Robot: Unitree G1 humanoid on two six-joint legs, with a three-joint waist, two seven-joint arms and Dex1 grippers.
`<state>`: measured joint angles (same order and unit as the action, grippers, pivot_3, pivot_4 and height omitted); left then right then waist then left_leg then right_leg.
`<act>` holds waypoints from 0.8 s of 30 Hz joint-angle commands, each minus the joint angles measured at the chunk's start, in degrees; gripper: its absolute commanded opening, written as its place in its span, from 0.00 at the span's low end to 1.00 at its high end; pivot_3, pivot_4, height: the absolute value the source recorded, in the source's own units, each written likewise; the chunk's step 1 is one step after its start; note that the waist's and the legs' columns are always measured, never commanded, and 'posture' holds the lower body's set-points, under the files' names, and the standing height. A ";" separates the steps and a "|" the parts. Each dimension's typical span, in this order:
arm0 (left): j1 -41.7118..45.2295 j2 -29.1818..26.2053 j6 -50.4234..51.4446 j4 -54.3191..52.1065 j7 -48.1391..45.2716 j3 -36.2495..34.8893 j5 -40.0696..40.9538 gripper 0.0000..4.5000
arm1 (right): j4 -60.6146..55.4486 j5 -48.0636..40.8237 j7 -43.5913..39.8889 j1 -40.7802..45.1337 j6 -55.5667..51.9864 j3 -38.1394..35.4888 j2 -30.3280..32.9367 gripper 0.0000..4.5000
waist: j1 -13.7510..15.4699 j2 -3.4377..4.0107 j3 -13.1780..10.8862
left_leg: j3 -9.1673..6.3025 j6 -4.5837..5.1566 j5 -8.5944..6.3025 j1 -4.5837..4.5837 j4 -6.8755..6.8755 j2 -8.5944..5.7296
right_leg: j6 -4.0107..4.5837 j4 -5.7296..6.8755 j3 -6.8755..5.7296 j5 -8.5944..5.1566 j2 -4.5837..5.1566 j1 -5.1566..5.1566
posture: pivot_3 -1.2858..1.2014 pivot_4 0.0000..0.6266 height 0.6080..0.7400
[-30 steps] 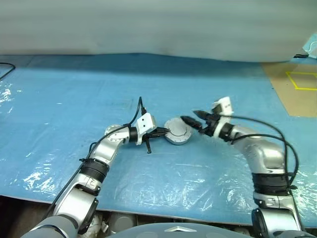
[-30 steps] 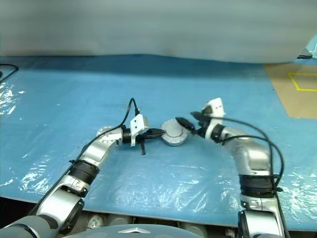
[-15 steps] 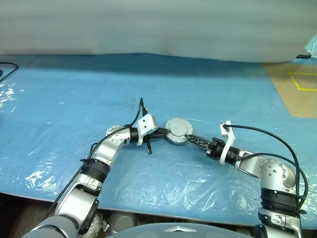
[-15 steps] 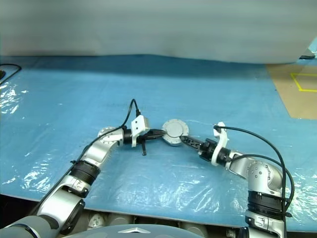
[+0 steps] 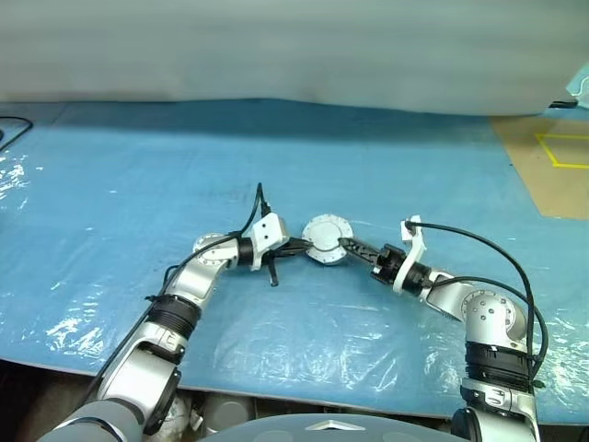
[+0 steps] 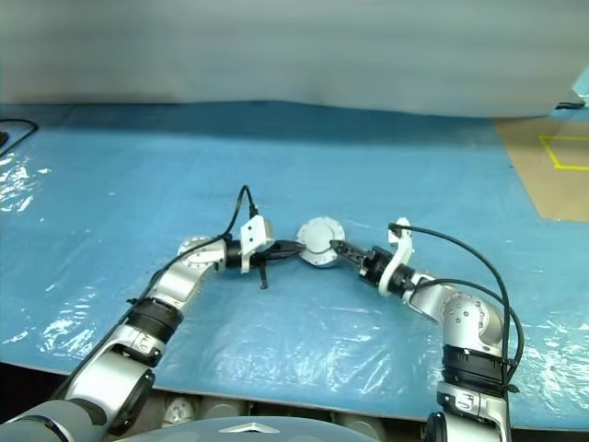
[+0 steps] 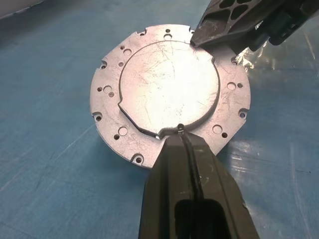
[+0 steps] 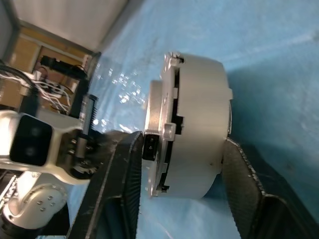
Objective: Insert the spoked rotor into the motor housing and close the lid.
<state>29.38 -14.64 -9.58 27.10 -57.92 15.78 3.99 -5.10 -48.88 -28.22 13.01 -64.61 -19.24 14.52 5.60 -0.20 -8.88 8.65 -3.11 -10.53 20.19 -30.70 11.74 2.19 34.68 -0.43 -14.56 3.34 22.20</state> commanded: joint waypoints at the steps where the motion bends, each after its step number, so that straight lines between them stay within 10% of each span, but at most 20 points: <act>1: -0.20 0.36 0.33 0.79 -0.23 1.35 -1.25 0.00 | -0.68 -1.08 0.81 -0.38 0.26 0.27 -0.26 0.40 | -0.01 0.00 0.00 | 0.00 0.00 0.00 0.01 0.00 -0.01 | 0.00 0.00 0.01 0.00 0.01 0.00 | 0.52 0.24 1.00; 24: 1.71 1.28 -0.40 2.70 -0.09 0.91 -1.65 0.00 | -0.34 -2.96 6.14 0.85 1.87 1.07 -4.78 0.37 | -0.13 0.00 0.00 | 0.00 -0.01 0.00 0.12 0.02 -0.01 | -0.21 0.01 -0.02 0.13 -0.02 0.14 | 0.52 0.24 1.00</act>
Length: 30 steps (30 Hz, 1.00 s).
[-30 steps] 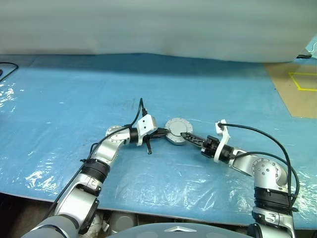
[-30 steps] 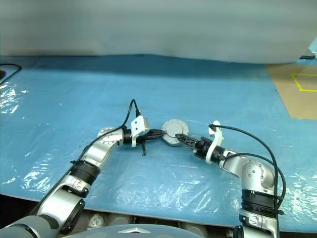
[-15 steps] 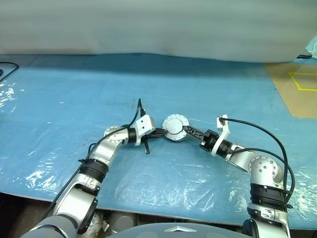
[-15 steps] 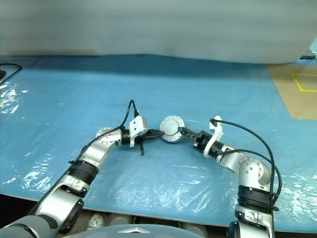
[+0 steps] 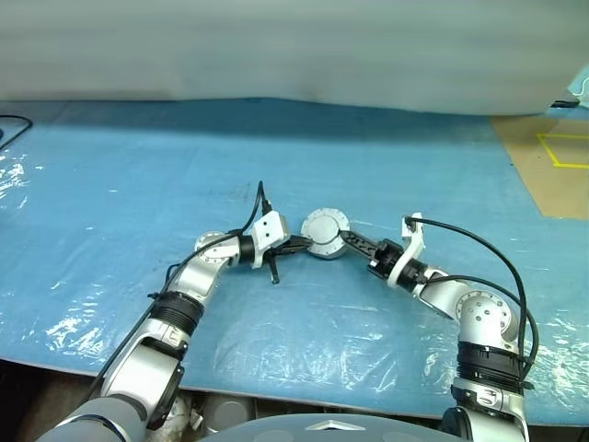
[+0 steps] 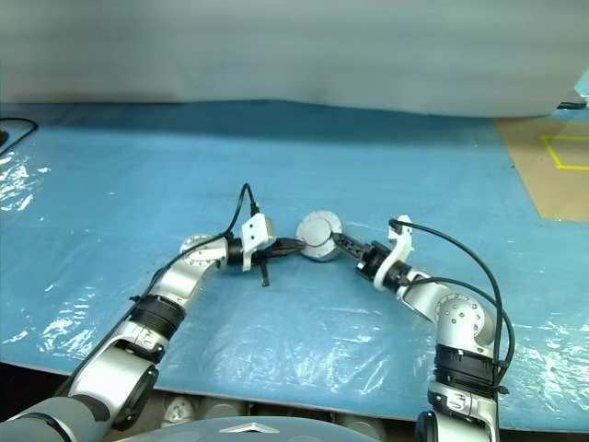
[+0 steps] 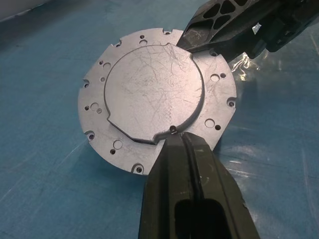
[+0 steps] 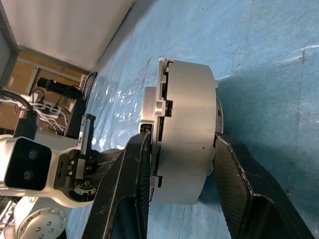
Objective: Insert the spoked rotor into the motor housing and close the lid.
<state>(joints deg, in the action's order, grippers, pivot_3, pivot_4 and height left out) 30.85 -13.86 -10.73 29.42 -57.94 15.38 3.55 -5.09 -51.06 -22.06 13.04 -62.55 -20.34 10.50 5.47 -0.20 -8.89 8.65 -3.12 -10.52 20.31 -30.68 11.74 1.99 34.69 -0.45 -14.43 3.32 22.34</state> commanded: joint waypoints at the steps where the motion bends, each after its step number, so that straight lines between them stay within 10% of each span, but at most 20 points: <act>1: 0.28 0.49 0.76 0.39 -0.06 1.28 -1.21 0.00 | -0.14 -0.66 0.09 0.77 -0.15 2.23 -0.70 0.33 | 0.01 0.00 0.00 | 0.00 0.00 0.00 0.00 0.00 0.00 | 0.01 0.00 0.01 0.00 0.01 0.00 | 0.52 0.24 1.00; 16: 1.65 -0.56 4.75 -2.68 -0.35 -5.01 5.26 0.00 | 4.35 -0.80 2.88 2.82 0.49 1.23 -1.19 0.26 | -0.23 0.01 -0.02 | 0.01 0.00 0.00 -0.04 0.00 -0.01 | 0.16 0.04 0.02 -0.09 -0.01 0.02 | 0.52 0.24 1.00; 30: 2.35 -5.32 33.45 -14.23 2.42 -22.90 28.17 0.00 | 7.96 -6.20 6.99 10.34 1.71 -3.05 -4.87 0.26 | -1.36 0.12 -0.20 | -0.03 -0.02 0.01 0.67 -0.07 -0.07 | 0.03 0.13 -0.07 0.06 -0.17 0.61 | 0.52 0.24 1.00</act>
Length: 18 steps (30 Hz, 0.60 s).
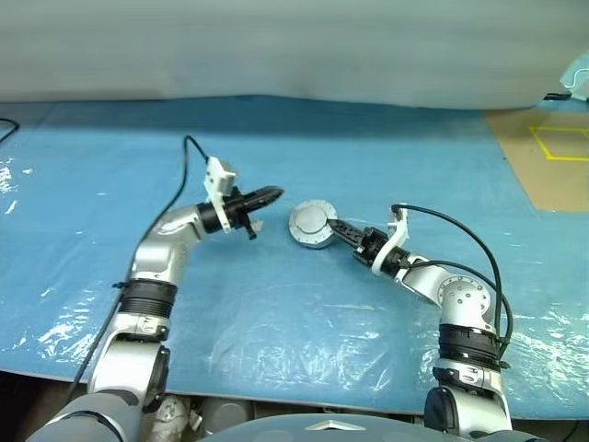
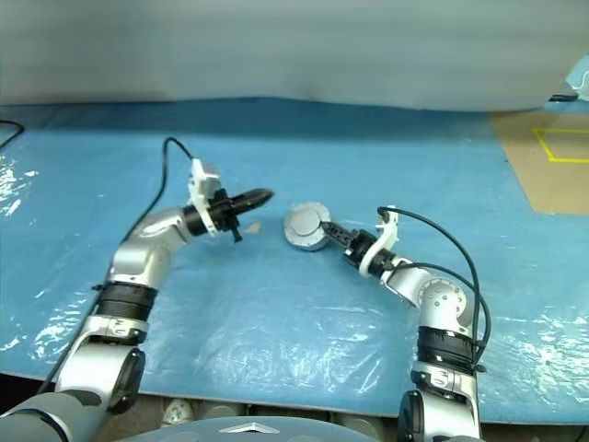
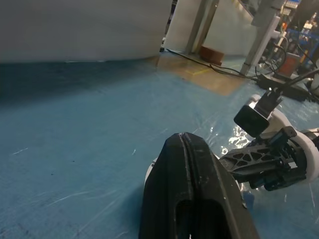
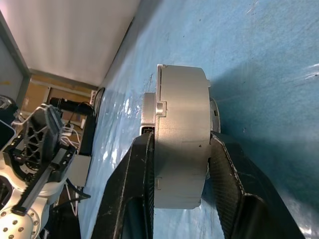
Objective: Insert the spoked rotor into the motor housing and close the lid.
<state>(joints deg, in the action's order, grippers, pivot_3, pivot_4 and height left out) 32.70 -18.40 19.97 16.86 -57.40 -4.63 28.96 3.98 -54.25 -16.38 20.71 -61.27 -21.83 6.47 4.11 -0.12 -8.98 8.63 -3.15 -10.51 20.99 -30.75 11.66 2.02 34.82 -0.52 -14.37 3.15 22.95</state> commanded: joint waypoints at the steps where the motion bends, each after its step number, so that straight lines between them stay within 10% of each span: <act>1: 0.49 -0.78 3.31 -1.54 2.38 -3.45 3.09 0.00 | -1.11 -3.41 1.66 3.28 0.45 -1.79 -1.11 0.26 | 0.01 0.07 -0.19 | -0.02 0.00 0.00 0.08 -0.04 0.01 | 0.00 0.00 -0.02 0.00 0.00 0.04 | 0.52 0.24 1.00; 8: -3.24 0.18 15.94 -4.15 5.23 -9.96 13.74 0.13 | -2.34 -10.00 6.38 10.78 0.04 -4.08 -4.75 0.26 | -0.11 0.22 -0.49 | -0.08 0.01 0.01 0.38 -0.10 0.03 | -0.02 0.06 -0.07 0.03 -0.06 0.29 | 0.52 0.24 1.00; 18: -6.12 4.97 25.93 -7.06 15.03 -16.23 24.63 0.90 | -1.86 -15.32 9.85 17.58 -0.67 -3.34 -5.80 0.26 | 0.38 0.21 -0.50 | -0.30 0.00 0.01 0.81 -0.38 0.08 | -0.05 0.04 -0.43 0.04 -0.03 0.34 | 0.52 0.24 1.00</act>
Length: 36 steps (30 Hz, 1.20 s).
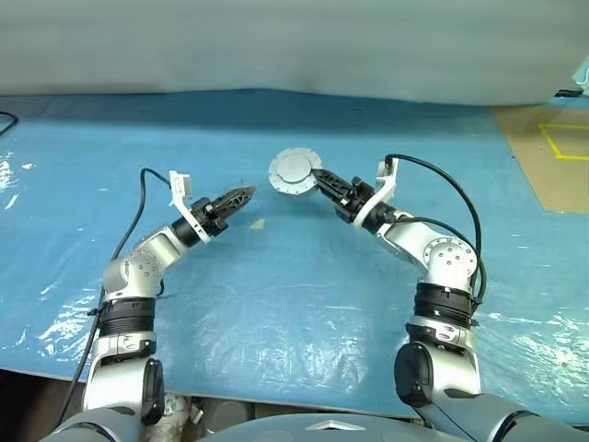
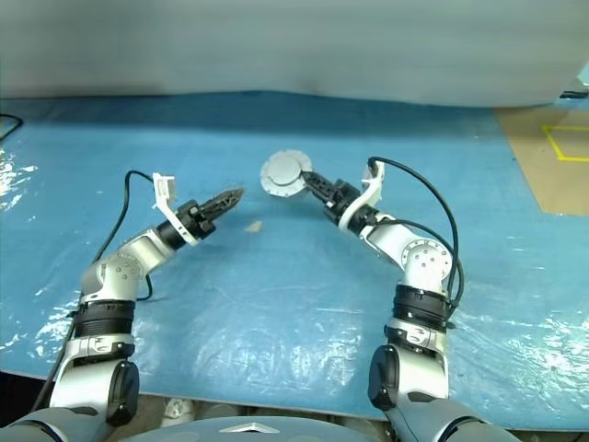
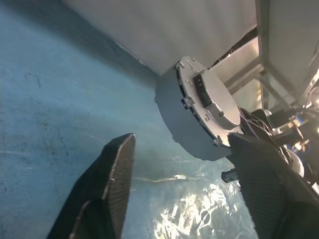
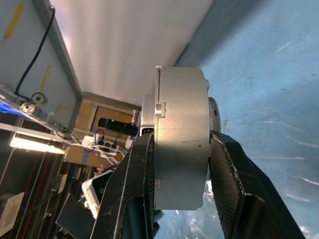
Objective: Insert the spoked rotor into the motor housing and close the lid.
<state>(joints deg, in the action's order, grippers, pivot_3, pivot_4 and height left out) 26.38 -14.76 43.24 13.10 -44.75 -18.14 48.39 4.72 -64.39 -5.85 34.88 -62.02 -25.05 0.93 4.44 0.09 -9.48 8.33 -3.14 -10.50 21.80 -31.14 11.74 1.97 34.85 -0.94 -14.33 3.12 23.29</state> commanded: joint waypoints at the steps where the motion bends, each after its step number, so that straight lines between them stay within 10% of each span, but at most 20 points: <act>1: 0.18 1.96 3.99 -3.65 3.17 -3.18 6.71 0.97 | -2.57 -5.66 -0.49 3.89 -0.01 -0.03 -0.25 0.26 | 0.07 0.00 0.00 | -0.03 0.00 0.00 0.00 0.00 0.00 | -0.01 0.04 -0.02 0.01 0.01 0.00 | 0.52 0.24 1.00; 14: 2.70 8.02 11.11 -2.38 8.68 -6.87 20.38 0.99 | -4.45 -11.15 0.55 3.94 -2.13 2.93 0.12 0.26 | 0.18 -0.01 -0.01 | -0.14 -0.01 0.00 -0.01 -0.24 -0.01 | -0.03 0.38 -0.04 0.02 0.01 -0.01 | 0.52 0.24 1.00; 32: 9.68 14.51 4.05 7.58 9.63 -5.50 16.31 0.99 | -4.45 -12.91 1.61 3.42 -1.83 4.37 0.79 0.26 | 1.02 -0.02 -0.01 | -0.40 0.00 0.00 0.14 -0.76 -0.01 | -0.11 0.71 -0.13 0.07 0.02 -0.03 | 0.52 0.24 1.00; 36: 9.41 14.18 1.09 8.67 12.08 -5.73 13.98 0.80 | -4.38 -13.09 1.98 3.13 -1.70 4.56 0.78 0.26 | 1.11 -0.02 -0.01 | -0.47 0.00 0.00 0.22 -0.88 -0.02 | -0.11 0.75 -0.18 0.07 0.04 -0.03 | 0.52 0.24 1.00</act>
<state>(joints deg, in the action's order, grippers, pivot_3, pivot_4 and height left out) 35.56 -0.02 45.95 22.23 -34.30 -23.85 64.24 4.09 -73.18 -2.27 37.03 -64.35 -20.36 2.20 5.55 0.07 -9.49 7.84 -3.15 -10.50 22.03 -32.06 11.72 1.86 35.63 -1.13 -14.26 3.16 23.25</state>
